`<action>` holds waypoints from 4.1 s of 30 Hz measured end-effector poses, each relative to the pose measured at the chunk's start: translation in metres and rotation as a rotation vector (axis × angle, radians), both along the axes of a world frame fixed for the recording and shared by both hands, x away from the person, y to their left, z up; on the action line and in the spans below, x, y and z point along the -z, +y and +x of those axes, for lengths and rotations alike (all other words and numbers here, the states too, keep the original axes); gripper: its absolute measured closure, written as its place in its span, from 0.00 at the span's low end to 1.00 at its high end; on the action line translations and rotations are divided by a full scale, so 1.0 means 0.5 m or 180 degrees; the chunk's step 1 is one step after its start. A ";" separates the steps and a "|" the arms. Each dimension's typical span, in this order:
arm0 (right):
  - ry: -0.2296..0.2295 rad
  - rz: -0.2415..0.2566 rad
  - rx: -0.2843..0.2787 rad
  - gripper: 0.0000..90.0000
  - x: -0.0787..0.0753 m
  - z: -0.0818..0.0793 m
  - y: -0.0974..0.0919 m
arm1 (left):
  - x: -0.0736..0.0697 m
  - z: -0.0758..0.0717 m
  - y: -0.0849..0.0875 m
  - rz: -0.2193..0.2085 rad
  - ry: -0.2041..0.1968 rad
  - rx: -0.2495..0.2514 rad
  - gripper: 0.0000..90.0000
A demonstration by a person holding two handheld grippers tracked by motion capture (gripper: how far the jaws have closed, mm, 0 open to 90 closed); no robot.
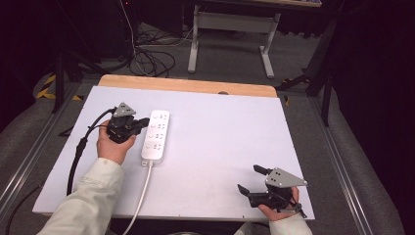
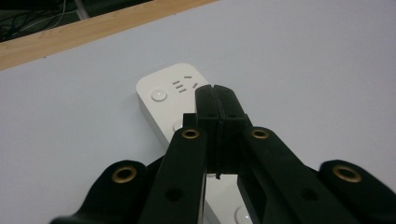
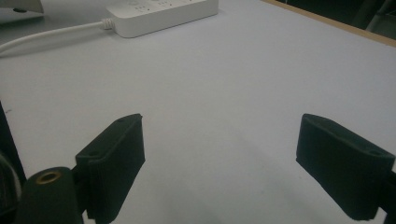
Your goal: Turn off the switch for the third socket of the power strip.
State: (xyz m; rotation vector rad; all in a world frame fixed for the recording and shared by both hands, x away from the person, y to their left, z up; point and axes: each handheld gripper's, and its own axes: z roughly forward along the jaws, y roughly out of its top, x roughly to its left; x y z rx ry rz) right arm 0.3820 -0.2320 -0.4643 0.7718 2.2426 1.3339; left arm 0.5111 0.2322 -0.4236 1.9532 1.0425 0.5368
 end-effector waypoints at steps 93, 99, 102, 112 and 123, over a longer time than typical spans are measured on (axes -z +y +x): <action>0.0030 0.0017 -0.0054 0.17 0.003 -0.003 -0.001 | 0.114 0.067 -0.038 0.0246 -0.0110 -0.0242 1.00; 0.0034 0.0007 -0.0051 0.17 0.004 -0.003 -0.002 | 0.118 0.068 -0.029 0.0098 -0.0125 -0.0228 1.00; 0.0034 0.0012 -0.0047 0.17 0.004 -0.002 -0.001 | 0.109 0.068 -0.024 0.0028 -0.0086 -0.0243 1.00; 0.0040 -0.0003 -0.0042 0.17 0.005 0.002 0.000 | 0.076 0.050 -0.009 -0.0055 -0.0164 -0.0141 1.00; 0.0050 -0.0006 -0.0035 0.17 0.006 0.003 0.000 | 0.046 0.033 -0.001 -0.0137 -0.0153 -0.0139 1.00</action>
